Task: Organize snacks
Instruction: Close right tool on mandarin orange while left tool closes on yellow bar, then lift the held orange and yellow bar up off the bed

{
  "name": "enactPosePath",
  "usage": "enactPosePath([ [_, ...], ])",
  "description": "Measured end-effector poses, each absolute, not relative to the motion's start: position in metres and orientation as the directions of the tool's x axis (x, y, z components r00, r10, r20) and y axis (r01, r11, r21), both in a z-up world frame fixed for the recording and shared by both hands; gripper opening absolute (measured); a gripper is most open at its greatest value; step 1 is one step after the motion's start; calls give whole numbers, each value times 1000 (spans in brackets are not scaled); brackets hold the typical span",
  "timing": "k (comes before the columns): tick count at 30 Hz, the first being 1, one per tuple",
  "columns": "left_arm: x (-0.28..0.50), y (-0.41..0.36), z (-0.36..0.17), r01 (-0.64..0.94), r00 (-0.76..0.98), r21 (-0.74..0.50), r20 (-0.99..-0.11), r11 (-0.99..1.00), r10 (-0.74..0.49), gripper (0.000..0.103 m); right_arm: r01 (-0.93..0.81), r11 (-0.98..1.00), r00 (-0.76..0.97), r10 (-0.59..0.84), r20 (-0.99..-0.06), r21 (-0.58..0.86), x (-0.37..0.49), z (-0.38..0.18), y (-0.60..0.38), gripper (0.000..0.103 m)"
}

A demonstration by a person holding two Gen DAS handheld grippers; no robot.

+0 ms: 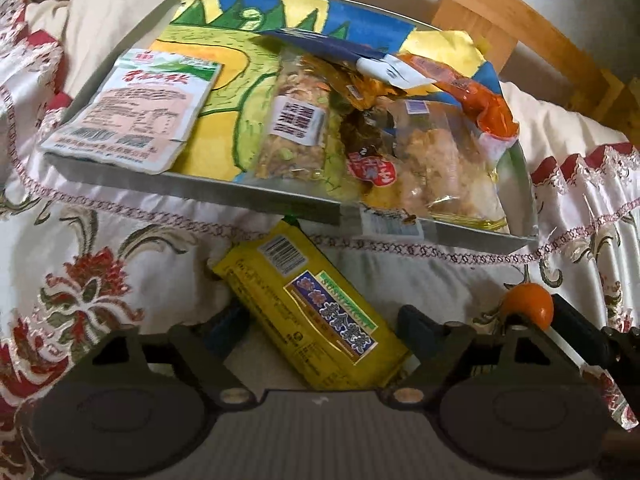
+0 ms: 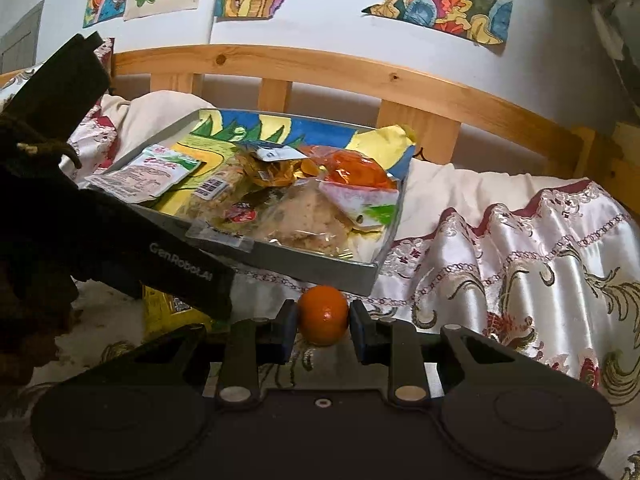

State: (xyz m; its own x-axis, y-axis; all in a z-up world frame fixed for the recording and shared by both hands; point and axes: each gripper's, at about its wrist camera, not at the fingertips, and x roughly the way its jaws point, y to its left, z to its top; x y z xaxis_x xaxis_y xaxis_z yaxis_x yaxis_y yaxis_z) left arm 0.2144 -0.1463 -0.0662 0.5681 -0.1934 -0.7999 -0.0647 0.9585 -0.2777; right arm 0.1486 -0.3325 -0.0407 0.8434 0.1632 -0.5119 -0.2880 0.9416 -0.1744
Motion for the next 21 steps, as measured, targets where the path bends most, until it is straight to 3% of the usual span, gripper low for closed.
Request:
enactPosePath([
  [7, 198, -121, -63, -49, 564, -303, -795, 952, -224, 64, -310, 932, 841, 176, -512, -189, 147, -41, -325, 30],
  [21, 189, -101, -60, 47, 545, -306, -790, 951, -281, 57, -379, 892, 836, 215, -504, -248, 136, -45, -301, 30],
])
